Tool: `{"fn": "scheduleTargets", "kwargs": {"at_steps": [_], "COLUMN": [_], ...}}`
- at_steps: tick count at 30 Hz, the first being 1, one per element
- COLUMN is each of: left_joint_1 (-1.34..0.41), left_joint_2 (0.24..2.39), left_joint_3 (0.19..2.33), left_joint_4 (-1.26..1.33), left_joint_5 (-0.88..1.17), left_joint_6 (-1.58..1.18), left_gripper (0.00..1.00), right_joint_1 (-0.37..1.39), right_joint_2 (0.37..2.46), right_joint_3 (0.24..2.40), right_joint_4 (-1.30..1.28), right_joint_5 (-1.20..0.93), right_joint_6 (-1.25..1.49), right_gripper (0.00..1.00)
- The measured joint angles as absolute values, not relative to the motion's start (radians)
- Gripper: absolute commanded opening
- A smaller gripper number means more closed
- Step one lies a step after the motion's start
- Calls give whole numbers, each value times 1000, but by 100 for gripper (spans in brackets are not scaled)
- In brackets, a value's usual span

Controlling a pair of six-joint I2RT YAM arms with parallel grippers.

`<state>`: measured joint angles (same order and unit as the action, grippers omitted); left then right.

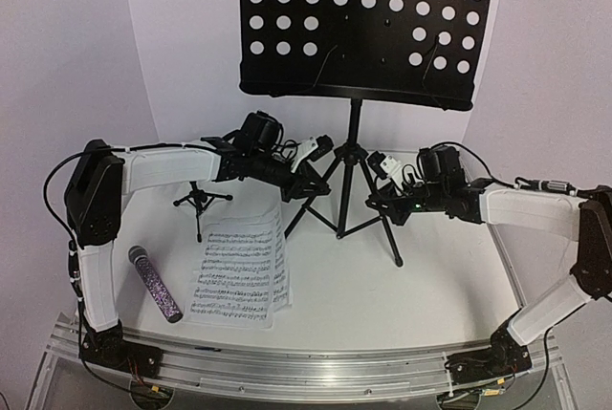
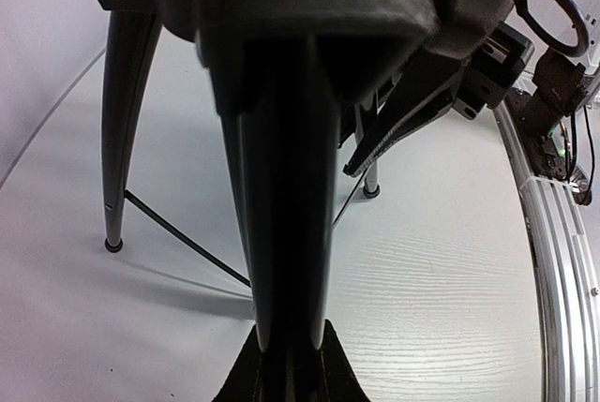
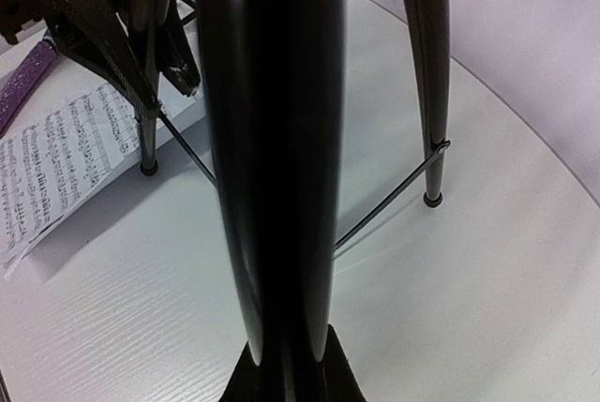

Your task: Set up the instrument practice props

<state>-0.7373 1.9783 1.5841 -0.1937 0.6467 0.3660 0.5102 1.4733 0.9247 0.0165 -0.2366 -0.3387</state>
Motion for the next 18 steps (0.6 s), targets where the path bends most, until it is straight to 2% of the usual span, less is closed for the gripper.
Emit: {"fn": "scheduleTargets", "kwargs": {"at_steps": [8,18], "left_joint_1": [-743,-747], "left_joint_2": [1980,1980], "left_joint_3": [1585,1585], "left_joint_4": [-194,-201], "left_joint_5": [651,649], "left_joint_6": [363,361], "left_gripper": [0,0], "right_joint_1": [447,417], "right_joint_2": [1506,1548], "right_joint_3": [980,1062], "right_joint_4": [-73,-188], "right_joint_5": [-378,-435], "right_joint_6": [-430,-523], "right_gripper": [0,0]}}
